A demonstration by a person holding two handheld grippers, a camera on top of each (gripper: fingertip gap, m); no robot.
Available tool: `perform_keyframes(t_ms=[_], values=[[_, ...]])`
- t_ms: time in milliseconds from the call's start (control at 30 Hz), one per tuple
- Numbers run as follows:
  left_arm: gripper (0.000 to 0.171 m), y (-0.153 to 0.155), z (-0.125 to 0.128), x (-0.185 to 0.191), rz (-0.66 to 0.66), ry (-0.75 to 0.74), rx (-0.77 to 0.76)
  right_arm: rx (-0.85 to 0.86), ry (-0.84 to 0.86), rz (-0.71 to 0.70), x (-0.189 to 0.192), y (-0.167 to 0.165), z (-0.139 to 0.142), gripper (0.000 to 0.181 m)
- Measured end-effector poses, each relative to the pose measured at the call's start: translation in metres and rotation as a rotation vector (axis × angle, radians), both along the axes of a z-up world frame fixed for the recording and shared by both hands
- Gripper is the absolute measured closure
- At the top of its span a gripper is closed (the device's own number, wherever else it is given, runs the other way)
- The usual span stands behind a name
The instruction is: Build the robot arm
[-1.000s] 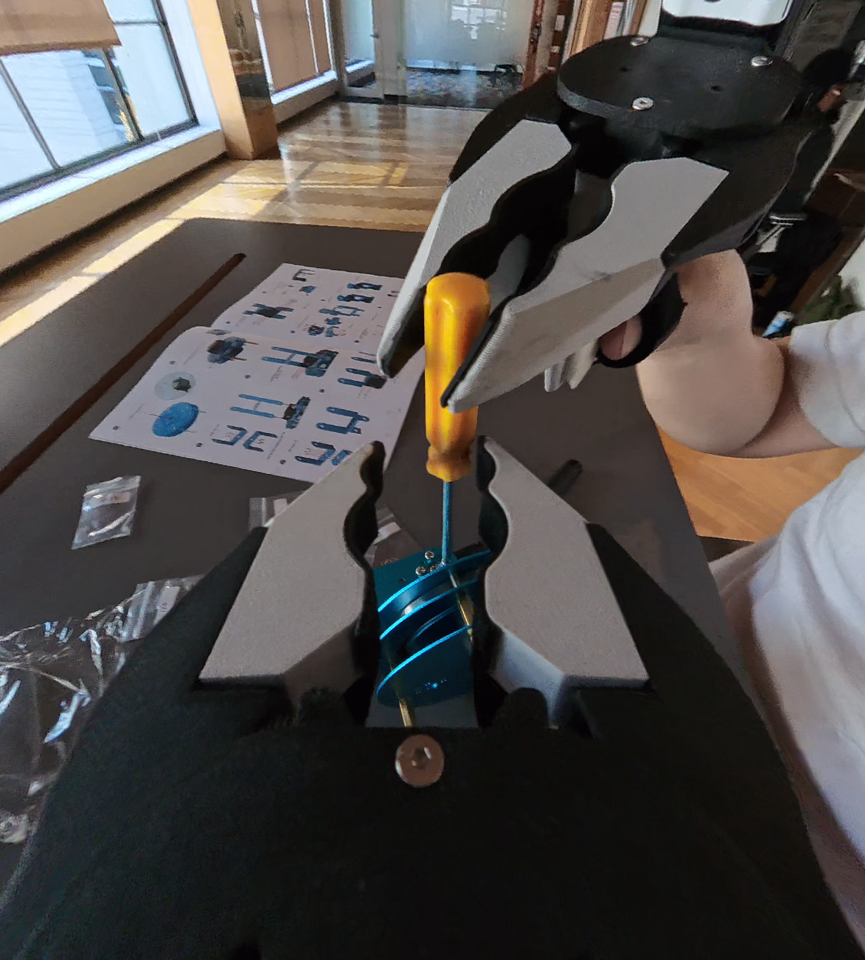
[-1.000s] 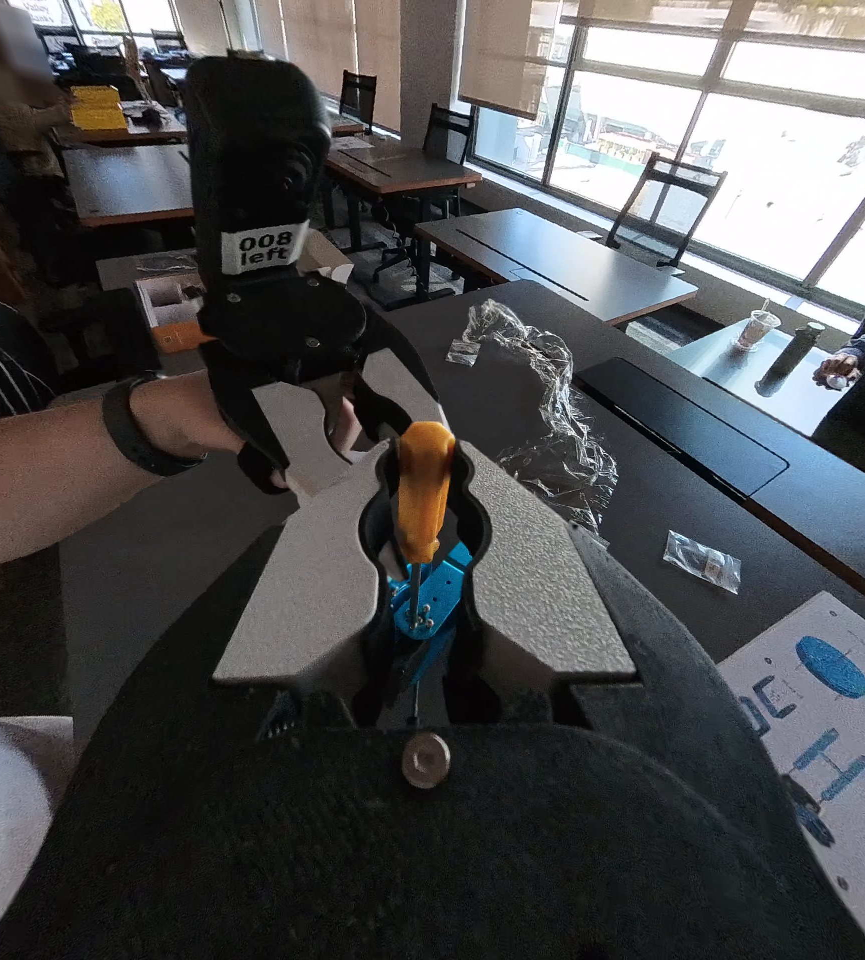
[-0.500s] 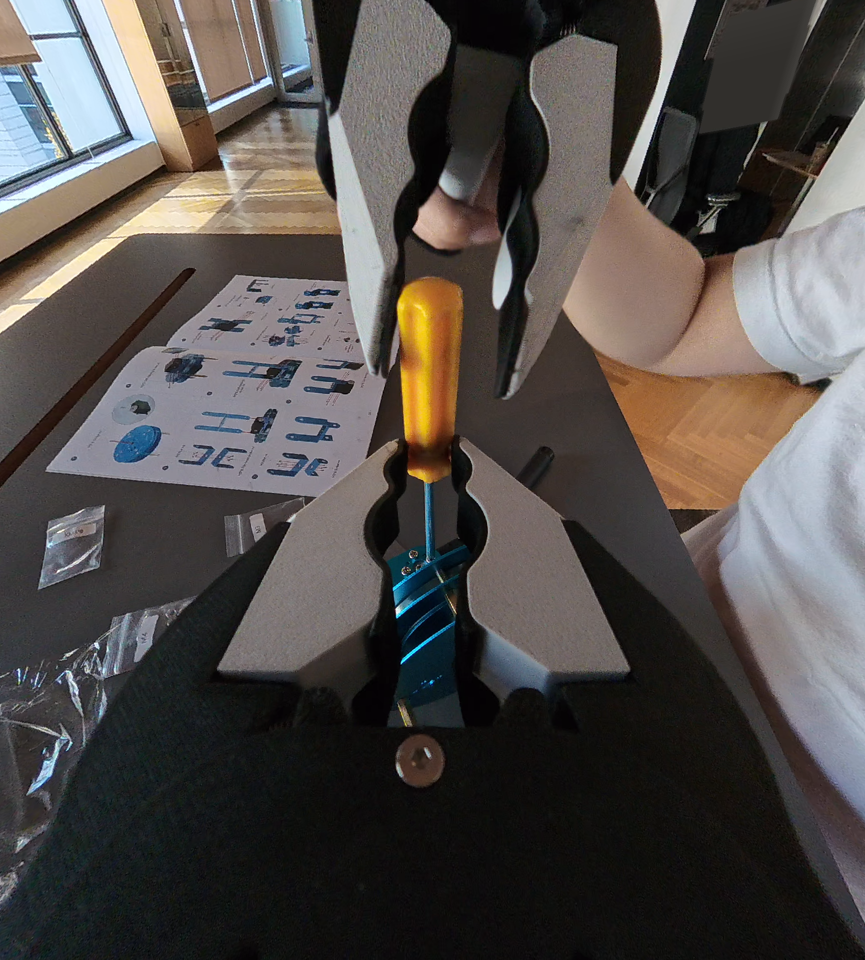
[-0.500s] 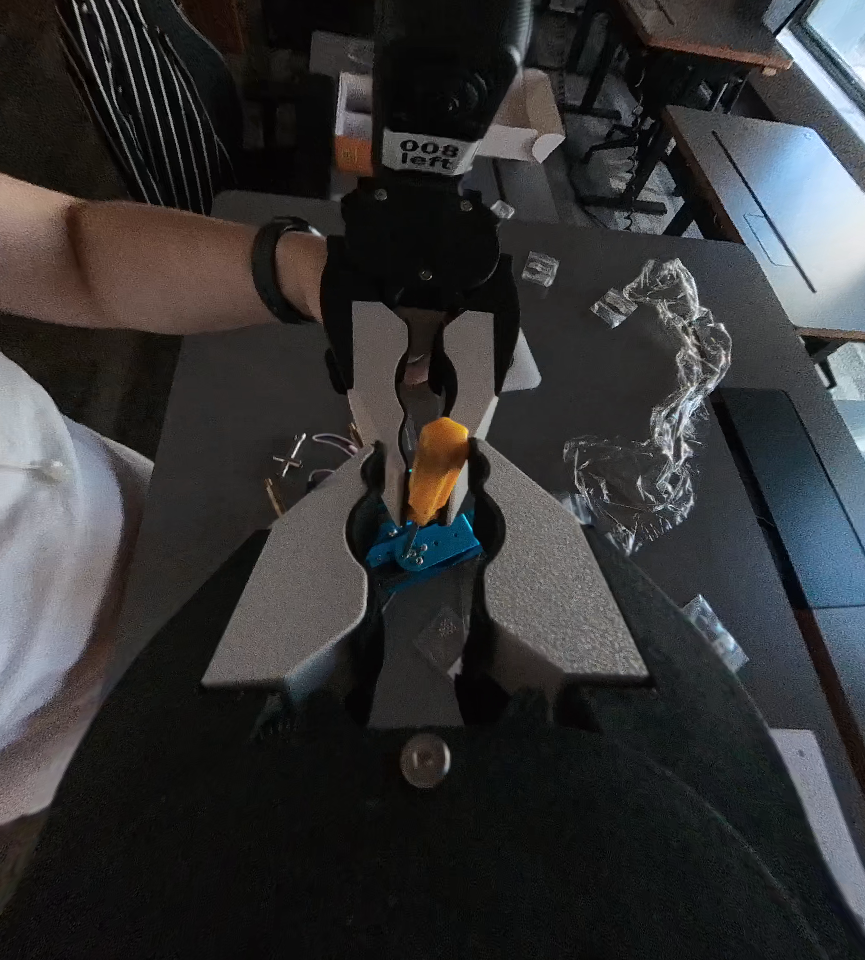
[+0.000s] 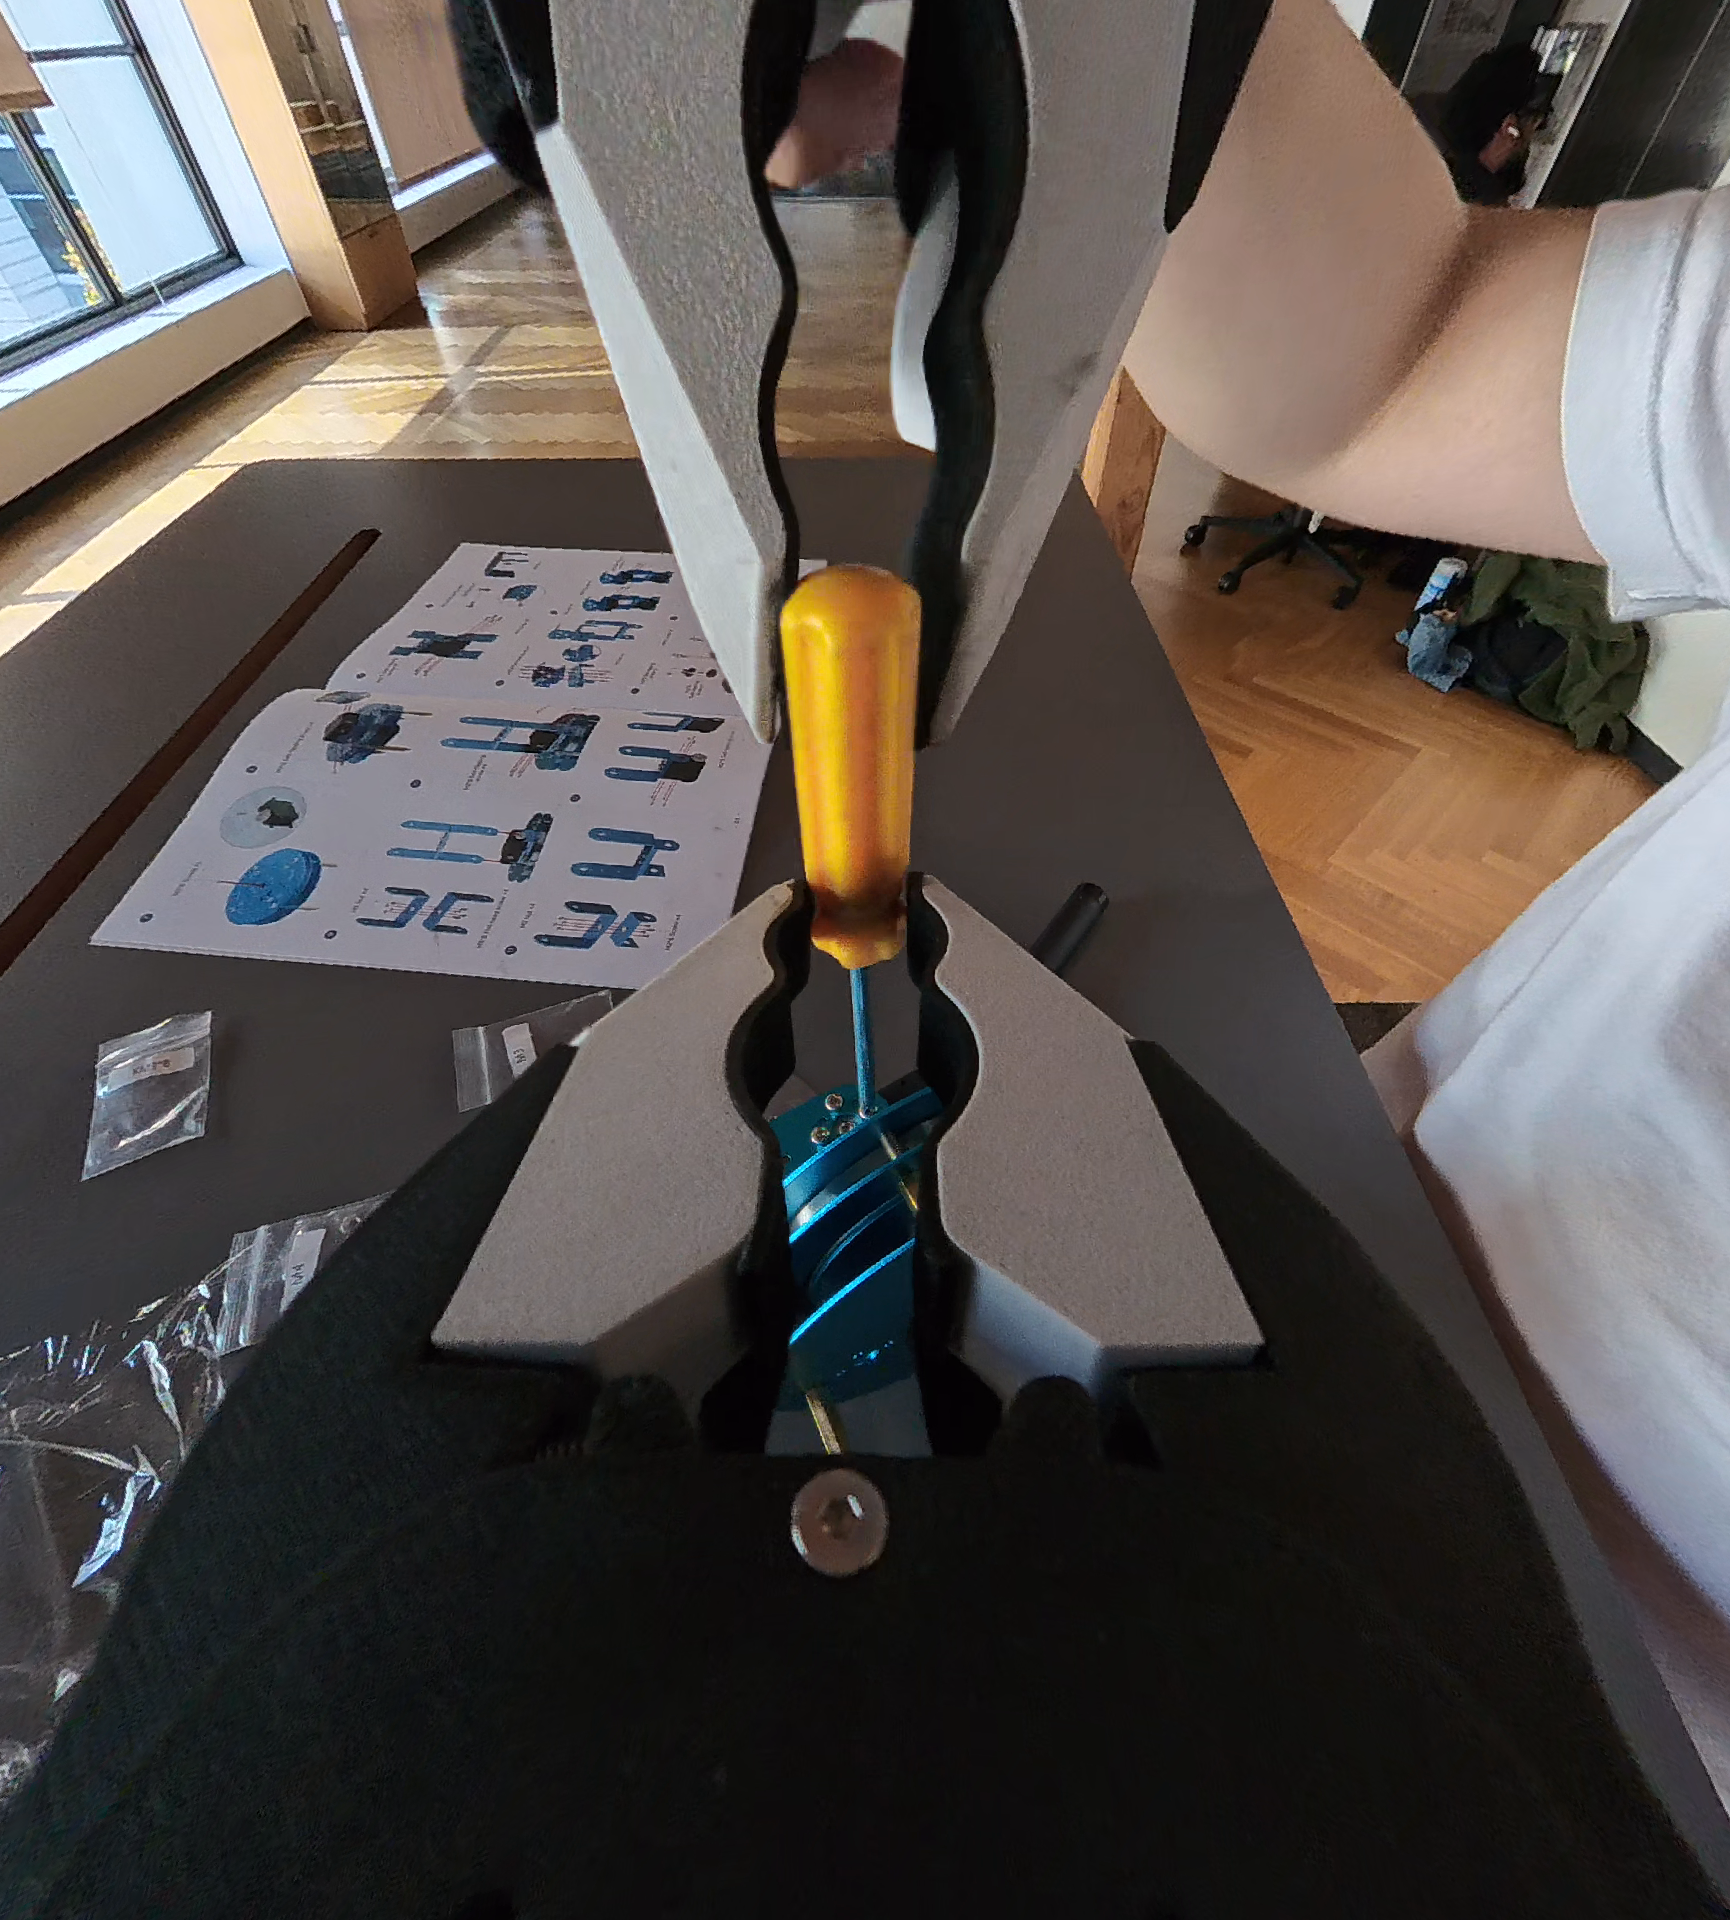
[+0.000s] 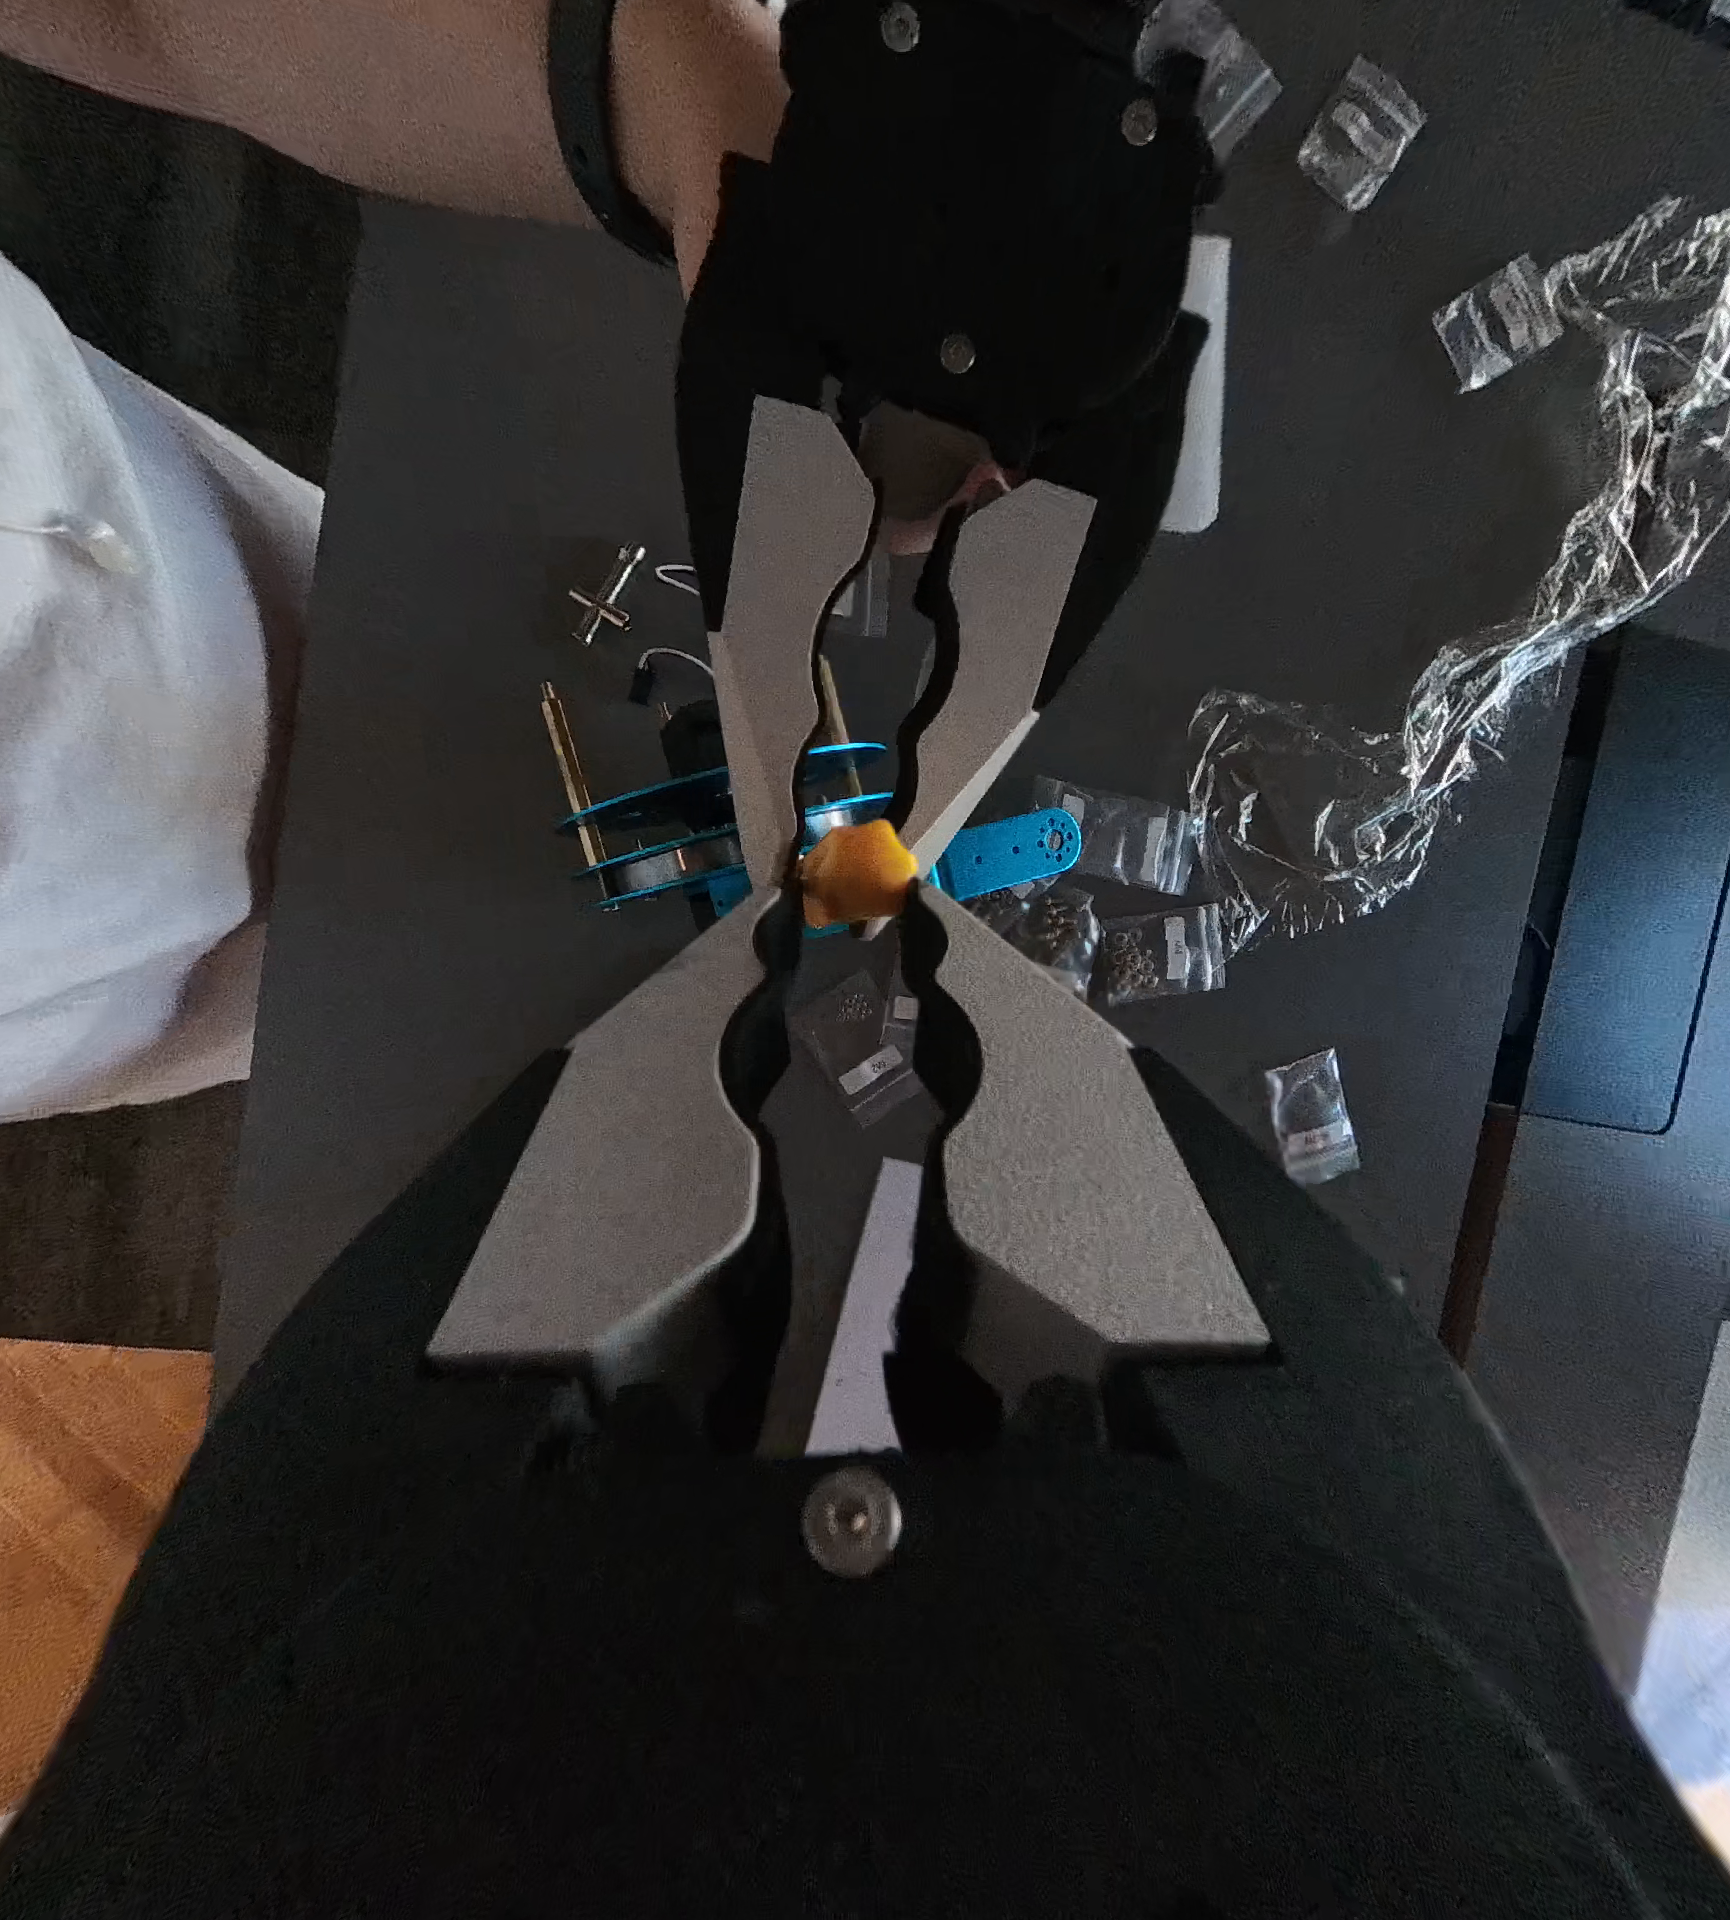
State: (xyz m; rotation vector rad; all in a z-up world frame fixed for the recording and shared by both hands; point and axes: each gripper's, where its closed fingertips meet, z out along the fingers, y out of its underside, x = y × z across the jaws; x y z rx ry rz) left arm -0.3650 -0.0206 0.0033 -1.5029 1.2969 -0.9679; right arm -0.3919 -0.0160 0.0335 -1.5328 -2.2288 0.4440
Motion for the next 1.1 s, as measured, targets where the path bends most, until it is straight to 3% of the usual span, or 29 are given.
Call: perform_keyframes(t_ms=[200,300,367,533,667,833,967,1033,1100], values=[[0.155,-0.004,0.0,0.003,-0.012,-0.007,0.024,0.032,0.045,-0.166,0.007,-0.004,0.001,0.164],[0.155,-0.005,0.001,0.004,-0.029,0.015,0.031,0.169,0.082,-0.06,0.005,-0.002,0.004,0.147],[0.155,-0.005,0.0,0.003,-0.043,0.026,0.031,0.142,0.071,0.007,0.002,-0.007,0.004,0.144],[0.155,-0.005,-0.001,0.005,-0.068,0.044,0.034,-0.008,0.005,0.057,-0.002,-0.011,0.003,0.162],[0.155,-0.002,-0.001,0.006,-0.064,0.03,0.0,-0.034,0.027,-0.103,0.001,-0.003,0.003,0.162],[0.156,0.002,-0.008,0.01,-0.042,0.034,0.008,-0.075,0.121,-0.504,0.007,0.009,0.003,0.162],[0.156,-0.002,-0.008,0.008,-0.057,0.042,0.026,0.003,0.173,-0.468,0.004,0.001,0.004,0.158],[0.156,-0.002,-0.008,0.006,-0.069,0.053,0.026,-0.043,0.223,-0.407,-0.004,-0.003,0.006,0.146],[0.156,-0.003,-0.008,0.006,-0.083,0.06,0.028,-0.089,0.277,-0.366,-0.009,0.0,0.006,0.146]])
